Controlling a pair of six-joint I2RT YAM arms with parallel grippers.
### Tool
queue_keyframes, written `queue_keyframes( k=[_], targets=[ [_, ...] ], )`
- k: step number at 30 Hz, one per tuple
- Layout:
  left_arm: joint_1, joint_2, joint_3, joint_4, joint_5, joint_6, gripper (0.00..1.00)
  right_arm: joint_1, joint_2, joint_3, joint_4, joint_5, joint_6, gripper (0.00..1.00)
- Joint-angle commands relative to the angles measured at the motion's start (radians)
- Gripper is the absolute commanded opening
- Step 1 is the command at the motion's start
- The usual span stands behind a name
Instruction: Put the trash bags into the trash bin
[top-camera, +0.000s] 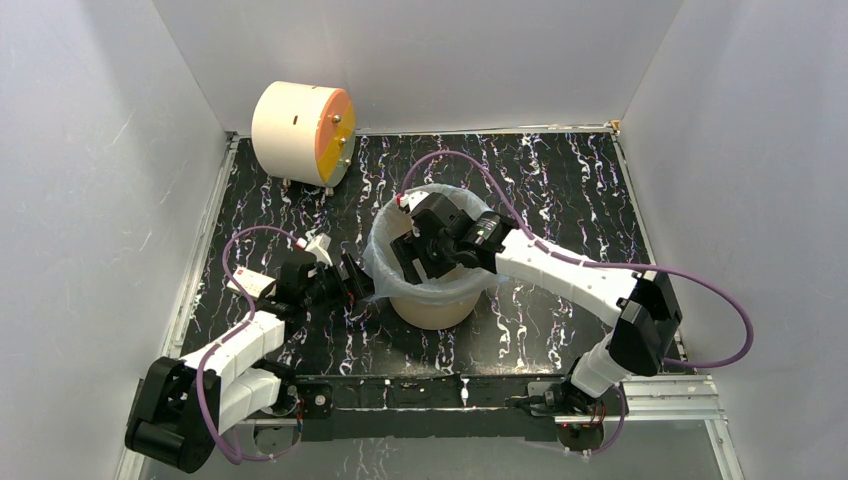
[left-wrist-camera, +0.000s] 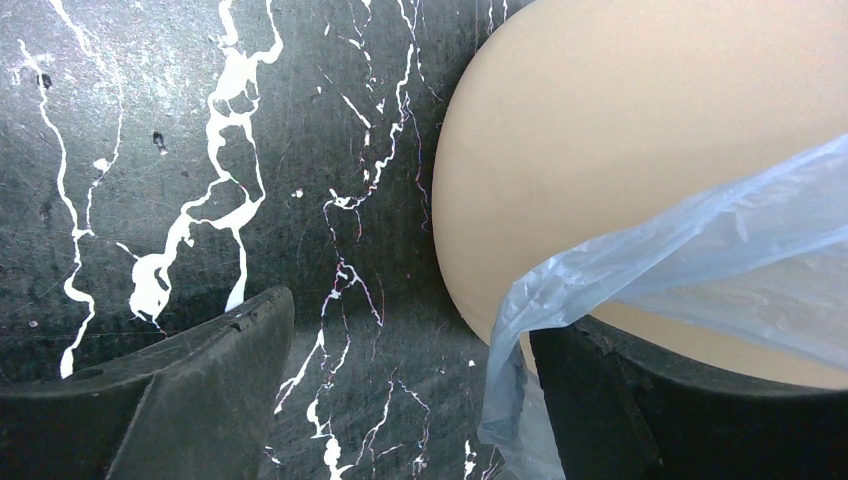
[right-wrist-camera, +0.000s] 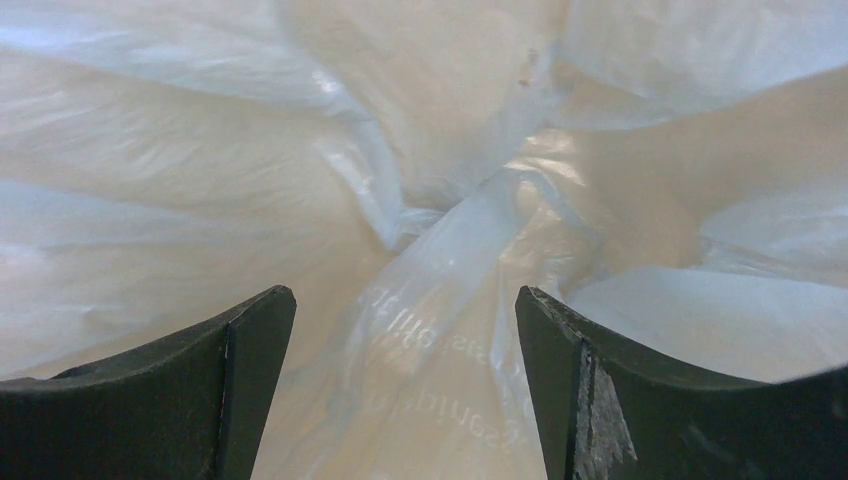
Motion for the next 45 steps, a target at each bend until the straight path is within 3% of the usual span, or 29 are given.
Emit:
queue_keyframes(
  k=[1, 9, 18, 24, 40, 45],
  targets=[
    [0.000, -0.007, 0.019, -0.010, 0.012, 0.022, 0.84, 0.000, 0.004, 0.048, -0.045, -0.181, -0.045, 0.91],
    [0.000, 0.005, 0.012, 0.011, 0.009, 0.011, 0.84, 0.001, 0.046, -0.144, 0.133, -0.138, -0.078, 0.88],
    [0.000, 0.014, 0.021, 0.001, 0.001, 0.014, 0.84, 0.001, 0.133, -0.138, 0.124, -0.019, -0.094, 0.87],
    [-0.001, 0.009, 0.033, -0.029, -0.003, 0.027, 0.84, 0.001, 0.125, -0.133, 0.096, -0.057, -0.177, 0.85],
    [0.000, 0.007, 0.040, -0.033, -0.012, 0.025, 0.84, 0.002, -0.022, -0.001, 0.079, 0.033, -0.129, 0.89],
    [0.000, 0.004, 0.047, -0.044, -0.023, 0.022, 0.87, 0.002, -0.049, 0.110, 0.052, -0.016, -0.145, 0.92]
  ],
)
